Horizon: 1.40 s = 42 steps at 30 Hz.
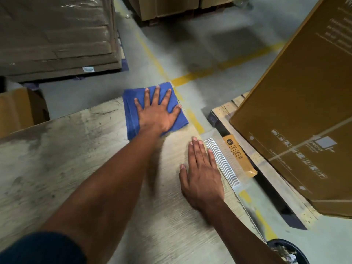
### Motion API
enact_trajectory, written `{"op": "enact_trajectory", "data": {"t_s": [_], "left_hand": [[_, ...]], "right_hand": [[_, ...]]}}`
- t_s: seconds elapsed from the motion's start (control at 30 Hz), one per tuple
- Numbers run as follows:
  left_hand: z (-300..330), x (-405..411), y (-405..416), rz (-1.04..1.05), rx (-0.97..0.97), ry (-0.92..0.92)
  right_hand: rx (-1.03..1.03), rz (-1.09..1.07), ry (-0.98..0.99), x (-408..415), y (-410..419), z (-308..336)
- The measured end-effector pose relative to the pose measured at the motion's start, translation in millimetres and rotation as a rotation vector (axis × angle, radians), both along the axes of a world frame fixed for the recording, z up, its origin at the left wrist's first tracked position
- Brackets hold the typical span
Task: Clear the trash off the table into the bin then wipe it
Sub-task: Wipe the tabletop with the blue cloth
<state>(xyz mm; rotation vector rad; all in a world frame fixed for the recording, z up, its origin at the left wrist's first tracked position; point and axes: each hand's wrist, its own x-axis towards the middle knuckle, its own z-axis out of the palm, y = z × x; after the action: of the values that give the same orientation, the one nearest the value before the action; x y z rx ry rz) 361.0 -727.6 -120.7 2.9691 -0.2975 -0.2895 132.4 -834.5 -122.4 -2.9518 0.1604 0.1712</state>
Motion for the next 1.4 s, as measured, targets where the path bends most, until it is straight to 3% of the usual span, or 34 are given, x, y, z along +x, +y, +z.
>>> {"op": "enact_trajectory", "data": {"t_s": [0.1, 0.3, 0.37, 0.57, 0.63, 0.87, 1.17, 1.4], "left_hand": [[-2, 19, -4, 0.029, 0.011, 0.036], [-8, -114, 30, -0.159, -0.035, -0.070], [-8, -125, 44, -0.163, -0.038, -0.068], [-3, -7, 67, 0.115, -0.002, 0.003], [-5, 0, 68, 0.147, 0.017, 0.018], [-12, -137, 86, 0.038, -0.054, -0.048], [-7, -15, 99, 0.130, -0.019, -0.005], [-11, -149, 117, 0.076, -0.040, -0.041]], "right_hand": [[-0.014, 0.004, -0.012, 1, -2, -4], [-0.031, 0.000, -0.015, -2, -4, -9], [-0.039, 0.007, -0.025, -1, -4, -8], [0.010, 0.038, -0.044, -1, -4, -6], [-0.002, 0.040, -0.051, 0, -5, -7], [-0.026, 0.059, -0.018, -2, -2, -3], [-0.044, 0.159, -0.045, -4, -1, -5], [-0.031, 0.133, -0.016, 0, 1, -1]]}}
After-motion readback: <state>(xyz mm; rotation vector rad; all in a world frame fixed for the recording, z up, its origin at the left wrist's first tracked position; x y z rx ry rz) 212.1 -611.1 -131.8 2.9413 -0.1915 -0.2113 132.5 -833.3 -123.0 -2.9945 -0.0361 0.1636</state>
